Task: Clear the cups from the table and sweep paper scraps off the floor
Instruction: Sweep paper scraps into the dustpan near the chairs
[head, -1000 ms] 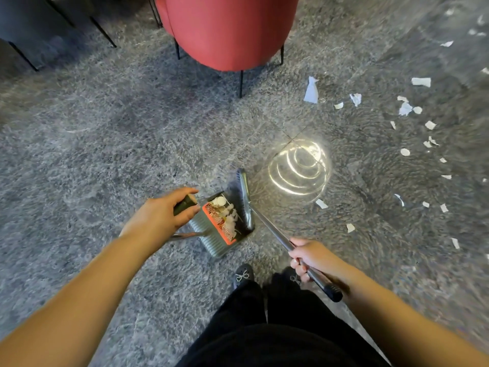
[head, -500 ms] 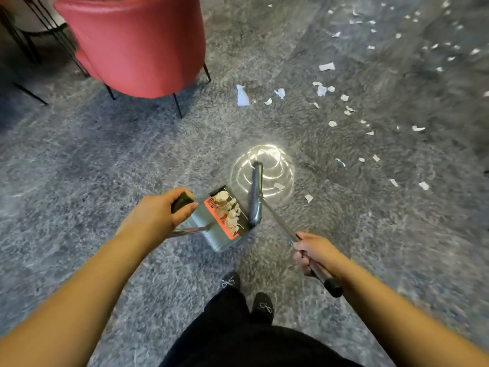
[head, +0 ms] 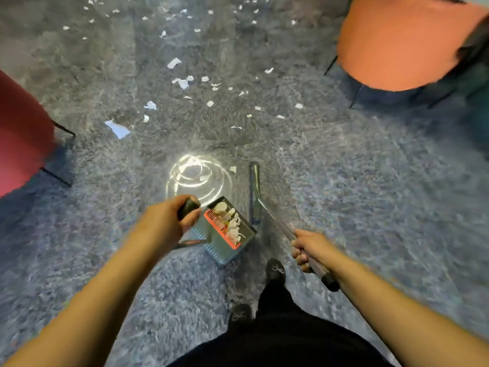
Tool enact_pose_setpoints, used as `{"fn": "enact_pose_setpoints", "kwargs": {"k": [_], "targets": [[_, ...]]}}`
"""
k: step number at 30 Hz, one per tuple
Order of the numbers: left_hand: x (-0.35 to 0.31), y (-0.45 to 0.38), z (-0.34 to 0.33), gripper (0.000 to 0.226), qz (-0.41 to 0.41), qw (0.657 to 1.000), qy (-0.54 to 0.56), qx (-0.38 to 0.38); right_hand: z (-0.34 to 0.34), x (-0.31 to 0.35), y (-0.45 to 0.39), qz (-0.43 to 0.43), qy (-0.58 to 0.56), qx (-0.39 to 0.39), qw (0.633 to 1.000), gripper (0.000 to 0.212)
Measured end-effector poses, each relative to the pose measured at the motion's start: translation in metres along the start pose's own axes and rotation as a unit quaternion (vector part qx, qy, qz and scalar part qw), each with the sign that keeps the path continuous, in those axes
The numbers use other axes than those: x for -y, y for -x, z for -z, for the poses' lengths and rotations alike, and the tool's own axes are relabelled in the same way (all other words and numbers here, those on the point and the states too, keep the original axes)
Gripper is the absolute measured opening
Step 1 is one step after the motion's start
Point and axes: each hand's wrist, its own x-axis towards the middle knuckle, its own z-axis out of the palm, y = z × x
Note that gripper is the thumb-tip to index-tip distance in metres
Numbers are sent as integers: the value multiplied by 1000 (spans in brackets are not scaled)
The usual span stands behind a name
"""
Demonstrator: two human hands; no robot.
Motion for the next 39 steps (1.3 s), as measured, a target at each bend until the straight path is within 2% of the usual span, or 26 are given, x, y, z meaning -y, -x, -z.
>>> {"fn": "enact_pose_setpoints", "kwargs": {"k": [6,12,17,22,27,32,39], "targets": [[-91,-11,-44,19,-140,987,-39,68,75,-70,45,5,-145,-61,988,52],[-216,-13,-116,25,-253,958,-70,119,170,-136,99,45,-273,-138,951,54],[-337,1,-184,19,-329,925,-84,172,266,-187,138,67,-347,-190,916,52],[-451,22,-251,17,-385,902,-72,183,368,-241,166,77,-392,-236,886,44],[-556,48,-317,26,-438,880,-59,174,456,-289,185,79,-424,-266,862,40],[-649,60,-384,38,-467,861,-80,187,536,-320,193,74,-450,-286,843,20],[-782,61,-477,32,-512,815,-101,250,652,-340,189,65,-525,-294,796,25]]}}
